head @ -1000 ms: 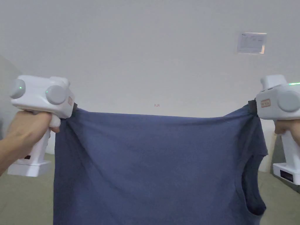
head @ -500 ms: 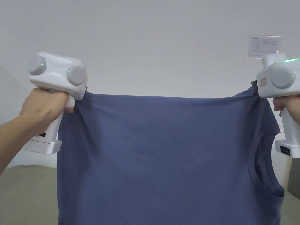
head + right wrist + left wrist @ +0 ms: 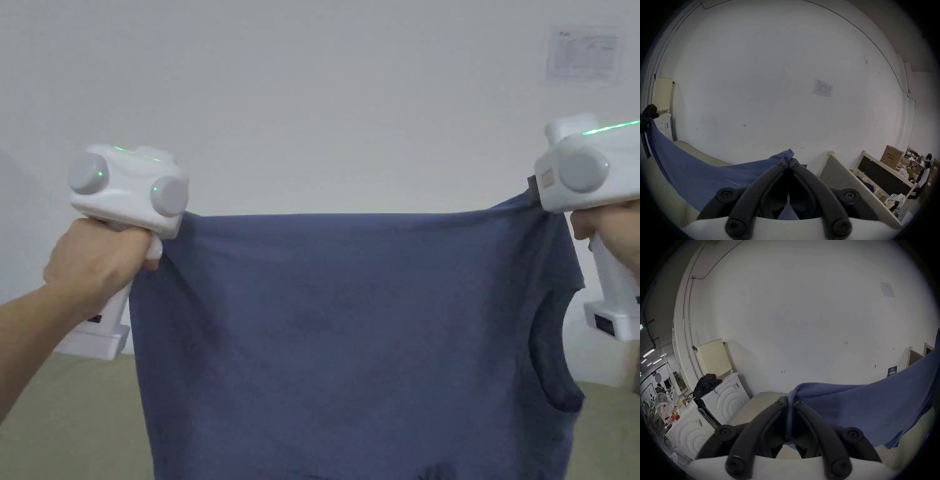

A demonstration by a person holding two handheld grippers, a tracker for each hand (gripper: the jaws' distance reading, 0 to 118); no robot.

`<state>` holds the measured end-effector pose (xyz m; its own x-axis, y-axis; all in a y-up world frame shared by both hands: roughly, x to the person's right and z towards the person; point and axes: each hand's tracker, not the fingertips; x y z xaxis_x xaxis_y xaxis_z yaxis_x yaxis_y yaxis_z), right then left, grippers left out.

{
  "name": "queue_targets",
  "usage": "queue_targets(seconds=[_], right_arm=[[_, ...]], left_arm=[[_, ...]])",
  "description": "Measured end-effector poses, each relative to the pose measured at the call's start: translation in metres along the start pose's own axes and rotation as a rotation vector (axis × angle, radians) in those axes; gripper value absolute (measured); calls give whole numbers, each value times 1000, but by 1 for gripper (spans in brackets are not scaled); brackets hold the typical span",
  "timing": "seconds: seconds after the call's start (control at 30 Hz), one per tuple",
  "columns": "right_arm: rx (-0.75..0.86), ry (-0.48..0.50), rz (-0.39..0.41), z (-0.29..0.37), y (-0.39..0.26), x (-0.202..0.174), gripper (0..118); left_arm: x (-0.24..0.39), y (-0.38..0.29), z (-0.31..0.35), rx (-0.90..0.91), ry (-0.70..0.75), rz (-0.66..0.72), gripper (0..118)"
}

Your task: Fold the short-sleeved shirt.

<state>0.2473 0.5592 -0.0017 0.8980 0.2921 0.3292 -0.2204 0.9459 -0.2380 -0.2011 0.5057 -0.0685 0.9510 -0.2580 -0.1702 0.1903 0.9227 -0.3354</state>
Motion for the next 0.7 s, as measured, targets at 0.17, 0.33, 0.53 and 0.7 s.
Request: queue_targets(seconds=[0.17, 0.33, 0.53, 0.7], right_arm=[[-125, 67, 11, -30, -88, -38, 0], [-258, 134, -53, -15, -209, -67, 0], [-393, 227, -124, 10, -319, -73, 0], [-392, 279, -106, 82, -354, -61, 0]], left_arm=[[23, -77, -45, -115, -38, 9, 6], [37, -172, -72, -203, -100, -54, 6], [24, -271, -81, -336, -154, -66, 6], [-2, -323, -23, -367, -212, -96, 6]])
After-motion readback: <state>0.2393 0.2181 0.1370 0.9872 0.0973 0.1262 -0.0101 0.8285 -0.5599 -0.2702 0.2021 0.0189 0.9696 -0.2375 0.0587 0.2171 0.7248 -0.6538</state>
